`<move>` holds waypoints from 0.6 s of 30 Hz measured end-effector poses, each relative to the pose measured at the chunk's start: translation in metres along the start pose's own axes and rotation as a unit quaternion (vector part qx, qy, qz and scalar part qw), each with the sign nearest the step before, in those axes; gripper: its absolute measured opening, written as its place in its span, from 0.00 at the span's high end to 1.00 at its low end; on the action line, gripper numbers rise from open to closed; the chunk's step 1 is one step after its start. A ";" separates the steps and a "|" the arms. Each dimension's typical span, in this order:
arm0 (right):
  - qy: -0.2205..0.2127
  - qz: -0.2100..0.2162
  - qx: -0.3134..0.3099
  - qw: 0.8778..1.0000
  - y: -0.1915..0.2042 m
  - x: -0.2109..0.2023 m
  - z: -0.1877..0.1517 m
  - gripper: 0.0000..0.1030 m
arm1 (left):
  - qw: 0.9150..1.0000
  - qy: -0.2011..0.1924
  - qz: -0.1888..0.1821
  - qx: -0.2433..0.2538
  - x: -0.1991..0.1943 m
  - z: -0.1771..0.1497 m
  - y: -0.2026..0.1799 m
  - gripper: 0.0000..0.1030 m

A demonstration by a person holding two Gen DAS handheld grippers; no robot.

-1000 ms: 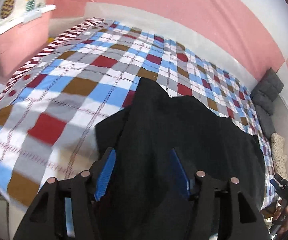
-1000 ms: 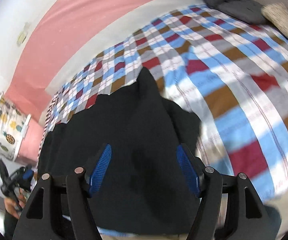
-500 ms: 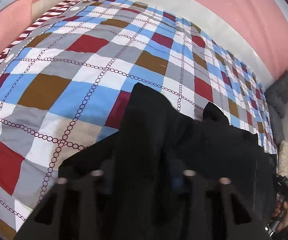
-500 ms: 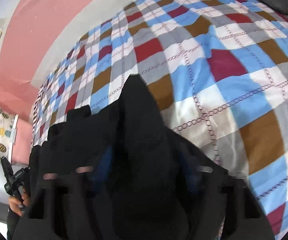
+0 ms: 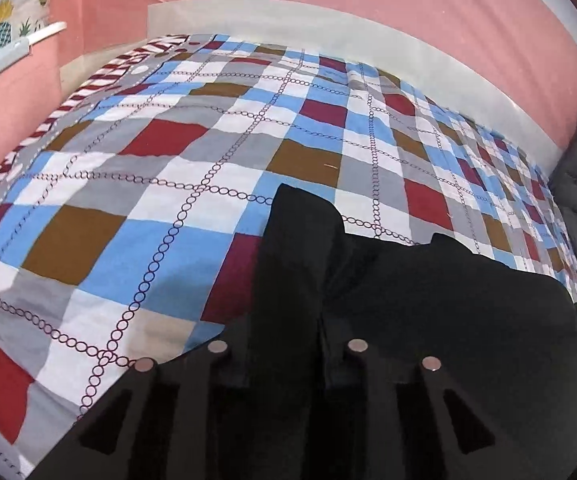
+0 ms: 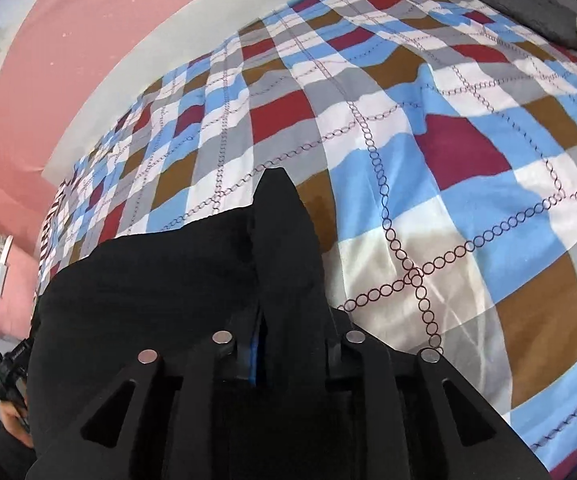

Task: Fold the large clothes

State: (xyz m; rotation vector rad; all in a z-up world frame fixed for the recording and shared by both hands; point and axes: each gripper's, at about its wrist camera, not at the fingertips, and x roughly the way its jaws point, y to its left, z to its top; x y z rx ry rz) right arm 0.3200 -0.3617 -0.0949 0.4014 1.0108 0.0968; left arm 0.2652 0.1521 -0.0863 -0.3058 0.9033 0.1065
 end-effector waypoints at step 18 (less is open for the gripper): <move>-0.080 0.008 -0.097 0.992 0.056 -0.123 -0.045 0.55 | 0.998 -0.067 -0.014 -0.003 -0.125 -0.008 -0.010 0.51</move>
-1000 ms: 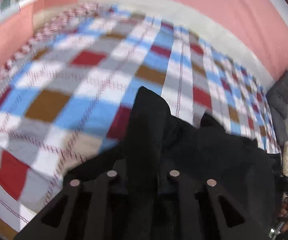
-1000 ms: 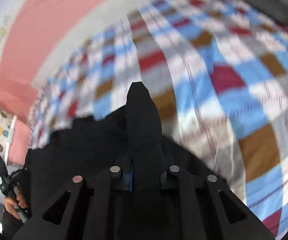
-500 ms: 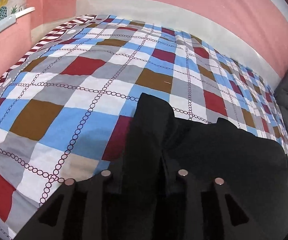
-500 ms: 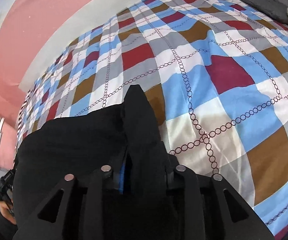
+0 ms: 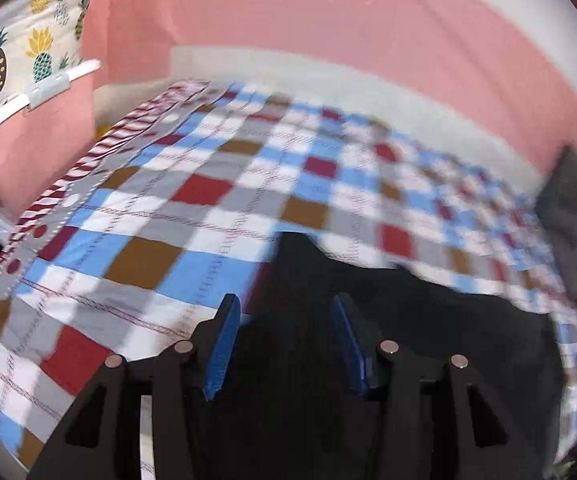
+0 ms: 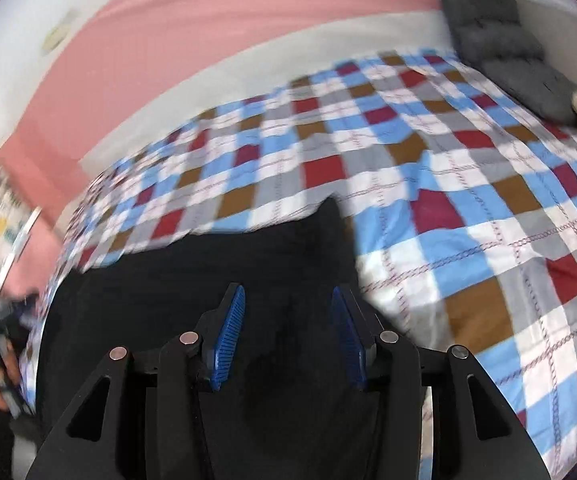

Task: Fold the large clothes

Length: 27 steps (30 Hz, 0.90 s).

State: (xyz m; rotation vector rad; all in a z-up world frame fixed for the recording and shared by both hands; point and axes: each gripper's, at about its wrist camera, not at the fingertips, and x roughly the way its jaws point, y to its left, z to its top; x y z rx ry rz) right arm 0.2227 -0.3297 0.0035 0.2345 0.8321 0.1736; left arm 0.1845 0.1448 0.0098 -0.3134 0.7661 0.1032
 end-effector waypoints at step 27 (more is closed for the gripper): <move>0.033 -0.087 -0.029 0.995 -0.012 -0.009 -0.096 0.58 | 0.994 0.038 0.043 0.092 -0.008 -0.102 0.005 0.57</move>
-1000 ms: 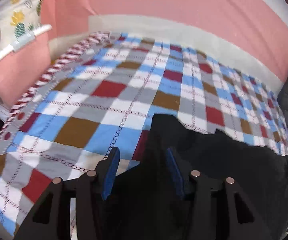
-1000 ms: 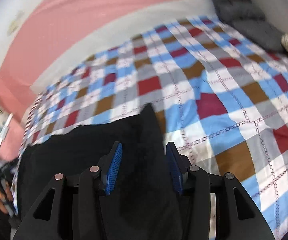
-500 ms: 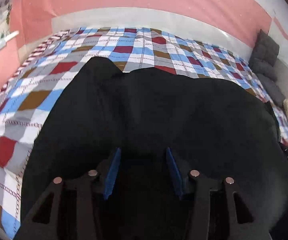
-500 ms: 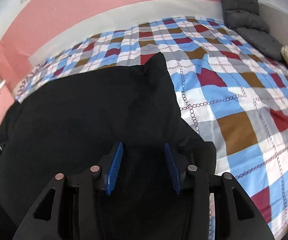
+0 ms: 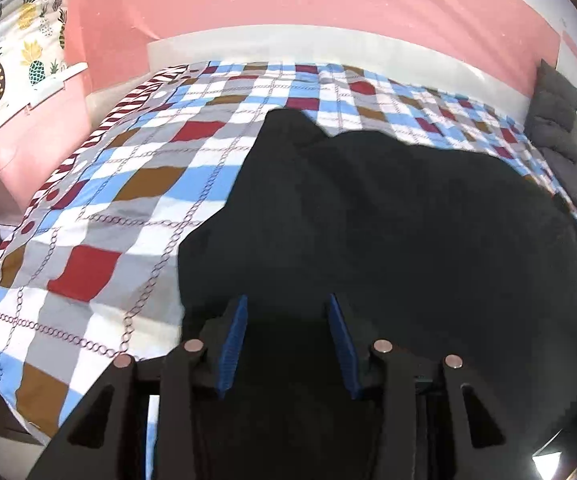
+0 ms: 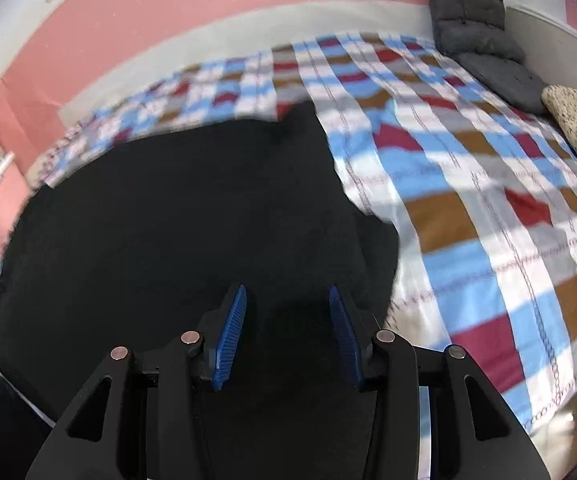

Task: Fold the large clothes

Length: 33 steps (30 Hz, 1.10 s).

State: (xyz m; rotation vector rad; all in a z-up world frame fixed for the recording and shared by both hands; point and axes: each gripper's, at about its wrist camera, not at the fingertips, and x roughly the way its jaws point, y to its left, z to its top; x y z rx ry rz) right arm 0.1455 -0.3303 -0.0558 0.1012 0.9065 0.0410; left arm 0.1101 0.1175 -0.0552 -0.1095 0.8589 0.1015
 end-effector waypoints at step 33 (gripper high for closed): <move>0.012 0.083 -0.108 0.991 0.101 -0.042 -0.023 0.60 | 0.994 0.043 -0.076 0.070 -0.054 -0.022 -0.108 0.55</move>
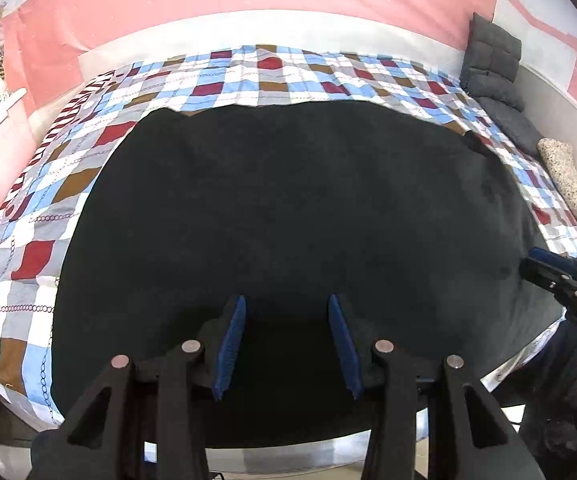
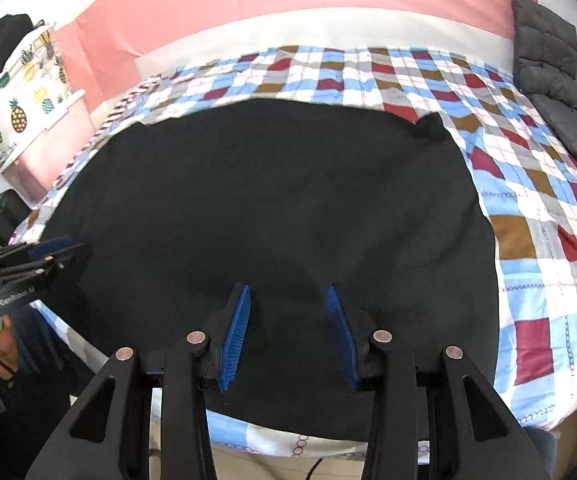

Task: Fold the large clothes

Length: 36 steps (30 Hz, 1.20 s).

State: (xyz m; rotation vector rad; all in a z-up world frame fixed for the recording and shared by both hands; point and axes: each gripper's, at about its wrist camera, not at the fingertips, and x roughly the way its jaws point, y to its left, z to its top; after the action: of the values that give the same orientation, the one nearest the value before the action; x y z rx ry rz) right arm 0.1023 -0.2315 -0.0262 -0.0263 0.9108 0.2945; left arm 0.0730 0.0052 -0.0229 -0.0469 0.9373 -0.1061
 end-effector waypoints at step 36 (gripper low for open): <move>-0.006 -0.033 0.139 0.990 -0.121 0.006 0.004 0.37 | 0.992 -0.008 0.064 -0.110 0.015 0.025 0.119 0.53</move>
State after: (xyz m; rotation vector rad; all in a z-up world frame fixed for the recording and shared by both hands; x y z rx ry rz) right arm 0.1408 -0.3454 -0.0409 0.2014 0.9296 0.1041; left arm 0.1101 0.1216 -0.0300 -0.1914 0.9309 0.1160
